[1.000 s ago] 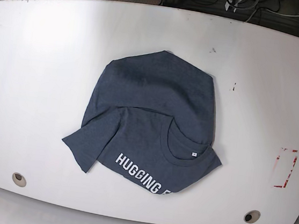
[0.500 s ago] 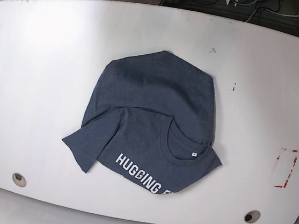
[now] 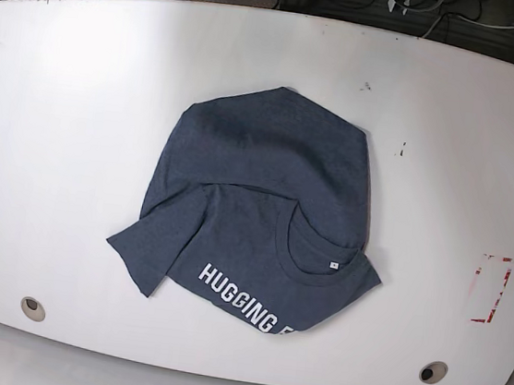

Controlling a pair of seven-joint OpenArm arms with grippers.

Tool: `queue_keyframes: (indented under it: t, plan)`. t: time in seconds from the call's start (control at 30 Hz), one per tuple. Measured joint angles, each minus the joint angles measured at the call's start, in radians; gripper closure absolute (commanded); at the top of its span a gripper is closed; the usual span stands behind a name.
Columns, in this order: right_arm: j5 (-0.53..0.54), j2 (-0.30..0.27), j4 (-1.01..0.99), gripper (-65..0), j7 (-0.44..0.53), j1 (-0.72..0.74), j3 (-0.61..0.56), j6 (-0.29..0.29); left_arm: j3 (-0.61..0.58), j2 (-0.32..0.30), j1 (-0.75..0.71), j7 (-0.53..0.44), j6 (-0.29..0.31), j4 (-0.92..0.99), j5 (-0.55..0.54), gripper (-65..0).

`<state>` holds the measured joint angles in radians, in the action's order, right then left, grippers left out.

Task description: Fold the T-shirt properly

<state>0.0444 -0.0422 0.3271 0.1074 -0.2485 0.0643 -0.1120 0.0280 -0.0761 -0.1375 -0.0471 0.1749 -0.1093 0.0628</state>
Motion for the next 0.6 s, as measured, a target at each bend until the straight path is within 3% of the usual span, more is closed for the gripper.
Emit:
queue_keyframes:
  t: [0.6]
  plan:
    - [0.001,0.002,0.008,-10.6,-0.004,-0.003,0.0,0.0,-0.001,-0.003,-0.009,-0.018,0.0,-0.019,-0.003,-38.3]
